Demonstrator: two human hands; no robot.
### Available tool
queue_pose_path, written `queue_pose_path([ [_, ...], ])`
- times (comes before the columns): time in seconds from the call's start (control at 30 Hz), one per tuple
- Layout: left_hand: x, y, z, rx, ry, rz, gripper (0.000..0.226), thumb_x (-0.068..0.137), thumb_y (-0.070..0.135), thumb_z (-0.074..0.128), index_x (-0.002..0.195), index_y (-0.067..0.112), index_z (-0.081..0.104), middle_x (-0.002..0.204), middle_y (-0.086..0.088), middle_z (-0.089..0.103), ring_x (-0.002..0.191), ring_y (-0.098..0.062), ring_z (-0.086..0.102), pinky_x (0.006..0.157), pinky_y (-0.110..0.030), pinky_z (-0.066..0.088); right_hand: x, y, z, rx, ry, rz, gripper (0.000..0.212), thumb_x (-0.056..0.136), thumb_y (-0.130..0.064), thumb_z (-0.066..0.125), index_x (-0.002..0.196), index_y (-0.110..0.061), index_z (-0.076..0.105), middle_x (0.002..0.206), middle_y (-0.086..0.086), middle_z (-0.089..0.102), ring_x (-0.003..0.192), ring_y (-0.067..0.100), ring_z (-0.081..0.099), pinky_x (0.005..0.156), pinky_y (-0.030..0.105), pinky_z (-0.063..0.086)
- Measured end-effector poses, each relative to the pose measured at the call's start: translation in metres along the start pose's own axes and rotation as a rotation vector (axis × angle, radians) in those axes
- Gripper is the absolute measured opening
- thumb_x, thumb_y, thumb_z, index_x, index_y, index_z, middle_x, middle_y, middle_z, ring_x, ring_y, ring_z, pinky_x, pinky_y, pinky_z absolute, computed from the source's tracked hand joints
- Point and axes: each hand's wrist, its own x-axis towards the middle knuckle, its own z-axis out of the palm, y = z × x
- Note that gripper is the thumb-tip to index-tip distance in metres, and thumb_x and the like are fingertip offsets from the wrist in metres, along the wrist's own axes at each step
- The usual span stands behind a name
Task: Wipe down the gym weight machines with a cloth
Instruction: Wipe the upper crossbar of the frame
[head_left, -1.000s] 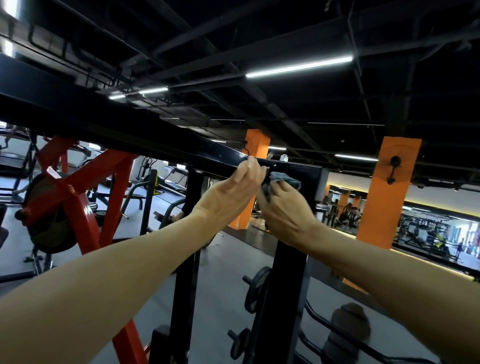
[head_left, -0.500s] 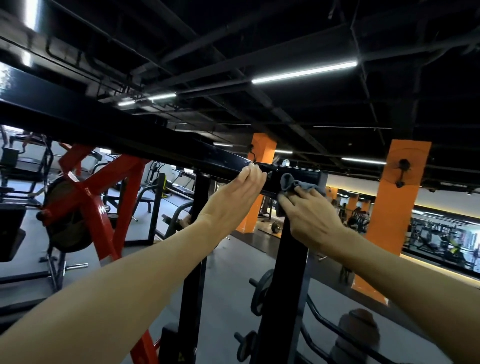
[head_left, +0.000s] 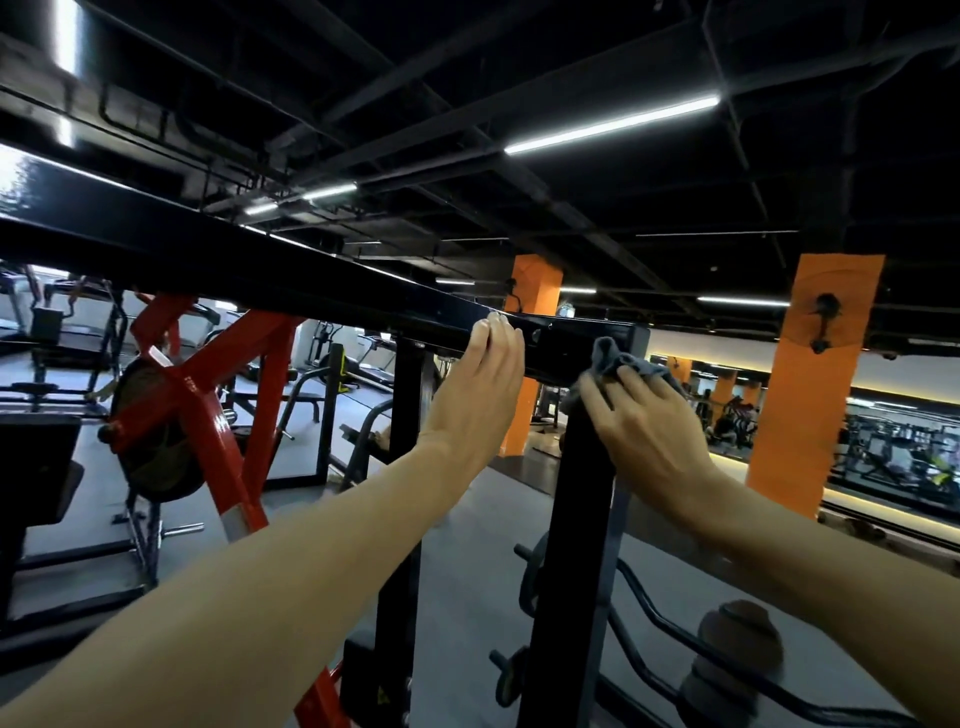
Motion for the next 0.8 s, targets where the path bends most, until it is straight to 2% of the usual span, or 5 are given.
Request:
queue_pose_path([
  [0.17, 0.000, 0.003, -0.001, 0.012, -0.020, -0.003, 0.084, 0.102, 0.045, 0.038, 0.152, -0.017, 0.010, 0.154, -0.037, 0.025, 0.145, -0.049, 0.026, 0.121, -0.057, 0.018, 0.042, -0.007, 0.008, 0.069, 0.006, 0.032, 0.061, 0.097, -0.016, 0.022, 0.153, 0.004, 0.031, 0.129, 0.024, 0.063, 0.117, 0.034, 0.060, 0.102, 0.040, 0.045],
  [0.33, 0.003, -0.001, 0.010, 0.080, -0.018, 0.016, 0.083, 0.100, 0.044, 0.039, 0.152, -0.016, 0.014, 0.152, -0.037, 0.027, 0.142, -0.049, 0.029, 0.120, -0.057, 0.021, 0.098, 0.000, 0.018, 0.195, -0.138, 0.014, 0.074, 0.095, -0.027, 0.025, 0.159, -0.003, -0.002, 0.162, 0.026, 0.023, 0.147, 0.038, 0.028, 0.121, 0.042, 0.025],
  [0.43, 0.006, -0.002, 0.008, 0.084, -0.079, 0.020, 0.079, 0.098, 0.042, 0.042, 0.150, -0.014, 0.021, 0.149, -0.035, 0.034, 0.139, -0.046, 0.035, 0.117, -0.055, 0.026, 0.090, 0.001, 0.021, 0.226, -0.043, 0.002, 0.068, 0.096, -0.025, 0.035, 0.158, -0.004, 0.019, 0.151, 0.021, 0.046, 0.139, 0.036, 0.042, 0.118, 0.042, 0.032],
  [0.57, 0.012, 0.003, -0.003, 0.069, -0.158, 0.004, 0.077, 0.095, 0.041, 0.044, 0.148, -0.011, 0.026, 0.147, -0.033, 0.037, 0.137, -0.045, 0.038, 0.115, -0.054, 0.030, 0.053, -0.003, 0.022, 0.254, 0.076, -0.023, 0.044, 0.087, -0.007, 0.046, 0.130, -0.005, 0.054, 0.116, 0.013, 0.071, 0.110, 0.031, 0.064, 0.105, 0.038, 0.041],
  [0.8, 0.012, 0.002, -0.014, 0.043, -0.231, 0.012, 0.079, 0.097, 0.043, 0.043, 0.151, -0.010, 0.019, 0.150, -0.031, 0.032, 0.141, -0.044, 0.032, 0.116, -0.055, 0.027, 0.024, 0.003, 0.026, 0.300, 0.222, -0.019, 0.020, 0.086, -0.013, 0.068, 0.105, -0.011, 0.062, 0.097, 0.009, 0.074, 0.099, 0.029, 0.066, 0.094, 0.042, 0.042],
])
